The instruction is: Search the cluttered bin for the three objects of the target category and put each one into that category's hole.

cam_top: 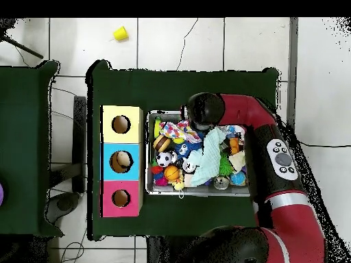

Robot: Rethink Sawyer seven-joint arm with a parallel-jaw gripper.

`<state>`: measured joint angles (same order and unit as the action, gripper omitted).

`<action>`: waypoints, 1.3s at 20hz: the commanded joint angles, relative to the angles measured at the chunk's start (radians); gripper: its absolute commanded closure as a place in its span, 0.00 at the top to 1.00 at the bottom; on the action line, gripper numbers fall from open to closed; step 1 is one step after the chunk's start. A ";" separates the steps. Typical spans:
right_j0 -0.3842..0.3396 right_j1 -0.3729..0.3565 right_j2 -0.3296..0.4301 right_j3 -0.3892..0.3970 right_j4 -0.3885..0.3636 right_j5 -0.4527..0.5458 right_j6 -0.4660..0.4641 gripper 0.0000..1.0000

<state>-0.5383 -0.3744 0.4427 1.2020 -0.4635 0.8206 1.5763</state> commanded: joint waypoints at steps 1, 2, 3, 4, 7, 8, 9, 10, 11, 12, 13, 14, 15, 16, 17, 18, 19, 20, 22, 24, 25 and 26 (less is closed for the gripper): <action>0.055 0.010 -0.077 -0.074 0.060 0.323 0.081 1.00; 0.060 0.003 -0.084 -0.060 0.051 0.293 0.085 1.00; 0.066 -0.005 -0.091 -0.047 0.043 0.262 0.089 1.00; 0.072 -0.008 -0.097 -0.033 0.046 0.251 0.099 1.00; 0.081 -0.002 -0.105 -0.020 0.053 0.236 0.109 1.00; 0.081 -0.003 -0.105 -0.013 0.054 0.230 0.109 1.00; 0.082 -0.005 -0.107 -0.005 0.054 0.222 0.109 1.00; 0.080 -0.007 -0.106 0.007 0.057 0.213 0.109 1.00; 0.082 -0.009 -0.107 0.014 0.058 0.210 0.109 1.00; 0.078 -0.016 -0.108 0.028 0.062 0.204 0.107 1.00; 0.078 -0.019 -0.108 0.038 0.067 0.200 0.105 1.00; 0.079 -0.019 -0.109 0.037 0.070 0.203 0.103 1.00; 0.077 -0.024 -0.108 0.046 0.073 0.197 0.099 1.00; 0.076 -0.024 -0.108 0.040 0.078 0.205 0.092 1.00; 0.076 -0.029 -0.109 0.044 0.081 0.211 0.088 1.00; 0.076 -0.038 -0.113 0.053 0.083 0.214 0.086 1.00; 0.077 -0.054 -0.117 0.069 0.083 0.208 0.085 1.00; 0.077 -0.068 -0.122 0.077 0.085 0.212 0.082 1.00; 0.079 -0.088 -0.128 0.089 0.089 0.218 0.078 1.00; 0.082 -0.101 -0.131 0.088 0.097 0.231 0.077 1.00; 0.085 -0.106 -0.133 0.090 0.100 0.235 0.077 1.00; 0.086 -0.111 -0.136 0.093 0.104 0.235 0.078 1.00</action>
<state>-0.4567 -0.4275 0.3397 1.2126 -0.3911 0.9653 1.5763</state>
